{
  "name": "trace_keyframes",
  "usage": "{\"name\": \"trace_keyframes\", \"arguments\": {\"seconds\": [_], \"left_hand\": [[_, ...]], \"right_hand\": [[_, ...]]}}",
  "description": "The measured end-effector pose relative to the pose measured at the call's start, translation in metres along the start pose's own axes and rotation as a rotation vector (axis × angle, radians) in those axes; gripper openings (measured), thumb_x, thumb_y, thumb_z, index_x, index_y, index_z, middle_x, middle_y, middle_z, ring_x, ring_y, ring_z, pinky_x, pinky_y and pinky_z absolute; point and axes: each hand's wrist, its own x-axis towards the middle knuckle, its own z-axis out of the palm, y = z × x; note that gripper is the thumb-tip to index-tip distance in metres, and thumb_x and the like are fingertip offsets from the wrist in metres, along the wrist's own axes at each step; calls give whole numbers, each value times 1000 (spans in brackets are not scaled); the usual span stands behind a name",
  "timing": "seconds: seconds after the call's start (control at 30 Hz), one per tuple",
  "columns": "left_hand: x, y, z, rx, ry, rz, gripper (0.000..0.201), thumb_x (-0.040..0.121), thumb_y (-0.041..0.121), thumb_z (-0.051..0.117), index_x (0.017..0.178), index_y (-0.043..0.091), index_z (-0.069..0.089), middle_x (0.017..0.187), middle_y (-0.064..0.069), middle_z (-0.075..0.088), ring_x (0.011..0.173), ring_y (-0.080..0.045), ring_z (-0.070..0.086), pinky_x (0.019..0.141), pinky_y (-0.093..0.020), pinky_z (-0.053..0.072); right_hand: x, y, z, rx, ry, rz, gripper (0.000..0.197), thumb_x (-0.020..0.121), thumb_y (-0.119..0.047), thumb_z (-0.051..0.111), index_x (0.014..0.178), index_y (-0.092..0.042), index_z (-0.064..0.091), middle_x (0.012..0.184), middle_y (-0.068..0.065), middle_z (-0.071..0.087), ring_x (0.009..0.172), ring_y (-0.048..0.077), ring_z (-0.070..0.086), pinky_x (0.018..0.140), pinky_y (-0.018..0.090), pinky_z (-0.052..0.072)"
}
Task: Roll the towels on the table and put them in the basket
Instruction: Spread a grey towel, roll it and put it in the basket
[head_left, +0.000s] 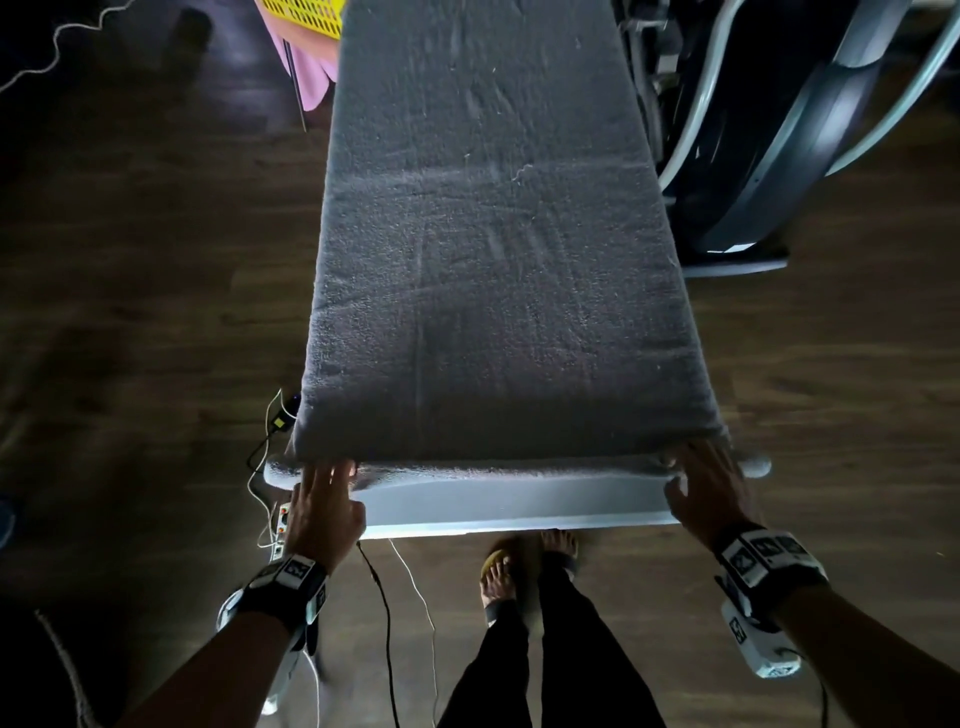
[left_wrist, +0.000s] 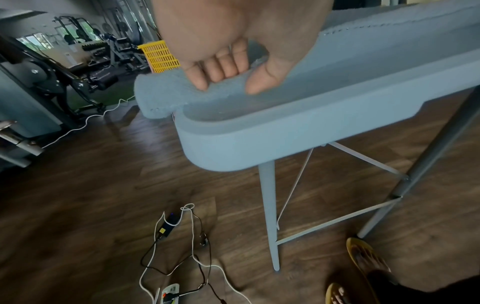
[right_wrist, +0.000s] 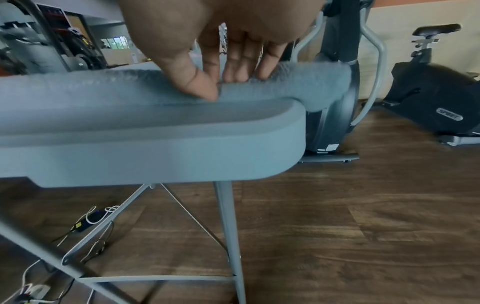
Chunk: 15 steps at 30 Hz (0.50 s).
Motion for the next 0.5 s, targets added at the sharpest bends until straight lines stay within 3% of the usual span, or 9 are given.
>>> {"name": "trace_keyframes", "arguments": {"seconds": [0.07,0.13,0.23,0.33,0.37,0.43,0.5], "left_hand": [[0,-3,1,2,19,10,53,57,-5,71,107,5,56,106,-19,57,95,-38,53,70,-47,51],[5,-3,-3,1,43,-10,42,62,-4,71,102,6,61,100,-16,62,92,-37,57,73,-46,50],[15,2,-16,21,13,-36,19,71,11,56,86,10,68,81,-10,67,77,-33,63,72,-43,50],[31,4,-25,21,-61,-20,26,77,25,41,63,12,59,63,-11,62,63,-33,61,67,-42,52],[38,3,-26,36,-59,-22,25,77,26,43,63,11,57,65,-14,61,67,-35,61,68,-43,53],[48,0,-27,71,-43,-49,10,75,18,62,76,8,61,88,-20,62,87,-38,61,76,-48,52],[50,-3,-20,70,-16,-73,23,70,5,69,91,5,62,104,-21,58,97,-40,58,79,-53,52]], "right_hand": [[-2,2,1,-26,-71,36,43,66,-10,74,107,-13,61,112,10,57,105,33,52,88,48,45],[1,3,1,-34,-67,53,44,68,-11,75,111,-12,63,112,10,60,104,34,54,88,46,44],[7,-2,-3,-49,12,36,27,70,-18,63,95,-15,70,99,6,67,95,33,60,86,41,36],[15,-15,-12,-150,-15,55,28,74,-31,42,79,-25,68,84,-2,70,87,25,63,88,39,25],[19,-17,-13,-160,-44,84,27,78,-31,41,83,-27,67,88,-2,71,91,24,62,90,40,25],[28,-18,-15,-118,-25,163,21,82,-22,53,100,-25,63,109,6,64,107,29,55,93,43,25],[34,-15,-11,-61,35,158,26,77,-11,59,102,-18,61,115,14,55,112,36,46,95,46,29]]}}
